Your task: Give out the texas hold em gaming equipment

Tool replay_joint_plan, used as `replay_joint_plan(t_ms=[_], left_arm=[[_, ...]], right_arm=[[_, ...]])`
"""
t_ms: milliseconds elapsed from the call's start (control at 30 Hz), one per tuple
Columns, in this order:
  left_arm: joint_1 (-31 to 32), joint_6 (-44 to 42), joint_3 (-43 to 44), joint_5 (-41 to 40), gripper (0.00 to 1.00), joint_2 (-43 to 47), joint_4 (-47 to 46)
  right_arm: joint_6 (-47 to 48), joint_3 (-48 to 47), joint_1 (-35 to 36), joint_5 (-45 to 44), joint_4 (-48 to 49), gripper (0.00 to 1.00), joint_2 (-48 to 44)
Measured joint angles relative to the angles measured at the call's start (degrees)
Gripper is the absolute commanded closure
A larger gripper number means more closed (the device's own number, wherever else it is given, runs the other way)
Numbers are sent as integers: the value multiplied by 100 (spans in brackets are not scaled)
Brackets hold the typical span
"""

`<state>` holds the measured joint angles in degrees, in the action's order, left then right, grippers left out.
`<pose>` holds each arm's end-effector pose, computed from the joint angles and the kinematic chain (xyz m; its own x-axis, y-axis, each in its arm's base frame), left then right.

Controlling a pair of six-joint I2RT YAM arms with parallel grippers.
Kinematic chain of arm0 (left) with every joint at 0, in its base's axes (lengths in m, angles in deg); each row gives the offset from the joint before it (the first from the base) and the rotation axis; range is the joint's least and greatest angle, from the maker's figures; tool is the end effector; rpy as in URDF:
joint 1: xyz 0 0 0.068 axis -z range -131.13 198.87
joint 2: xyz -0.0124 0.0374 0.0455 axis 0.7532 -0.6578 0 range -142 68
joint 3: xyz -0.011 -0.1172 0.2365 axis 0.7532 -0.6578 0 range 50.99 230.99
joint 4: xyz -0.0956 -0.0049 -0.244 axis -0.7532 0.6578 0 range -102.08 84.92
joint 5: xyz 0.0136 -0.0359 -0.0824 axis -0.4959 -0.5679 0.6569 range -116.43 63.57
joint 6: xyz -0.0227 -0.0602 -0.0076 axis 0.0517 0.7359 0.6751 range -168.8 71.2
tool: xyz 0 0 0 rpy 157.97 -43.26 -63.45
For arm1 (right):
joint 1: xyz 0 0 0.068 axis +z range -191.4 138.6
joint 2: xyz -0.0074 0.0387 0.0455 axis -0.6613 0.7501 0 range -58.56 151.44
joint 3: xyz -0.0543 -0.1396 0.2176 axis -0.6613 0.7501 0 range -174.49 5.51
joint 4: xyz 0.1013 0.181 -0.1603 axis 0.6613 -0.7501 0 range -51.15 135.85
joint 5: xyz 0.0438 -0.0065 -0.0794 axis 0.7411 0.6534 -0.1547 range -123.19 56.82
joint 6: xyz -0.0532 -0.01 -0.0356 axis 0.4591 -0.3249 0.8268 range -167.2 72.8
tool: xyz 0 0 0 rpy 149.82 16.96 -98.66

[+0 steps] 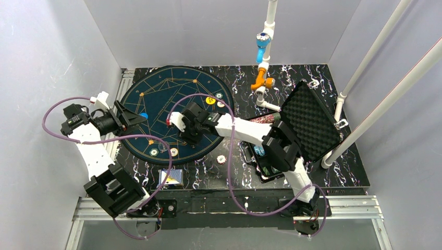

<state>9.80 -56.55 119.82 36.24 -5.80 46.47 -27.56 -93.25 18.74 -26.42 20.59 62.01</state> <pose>0.2164 0.1178 0.3099 -0.6862 -0.4771 -0.5491 0.1119 0.6766 -0.7278 0.2362 0.4235 0.2066 -0.0404 -0.7408 -0.6705 -0.9712 0.1867 -0.1478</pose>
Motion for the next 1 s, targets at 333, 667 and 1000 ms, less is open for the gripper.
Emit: replay_joint_plan(t_ms=[333,667,1000], left_arm=[[-149,74,35,280,24,0,-70],[-164,109,35,295,24,0,-118],[-164,122,35,297,24,0,-133]], right_arm=[[-584,-1412,7,424,15,58,1097],[-791,-1379,219,601,22,57,1106],[-896,-1276,511,673,138,57,1128]])
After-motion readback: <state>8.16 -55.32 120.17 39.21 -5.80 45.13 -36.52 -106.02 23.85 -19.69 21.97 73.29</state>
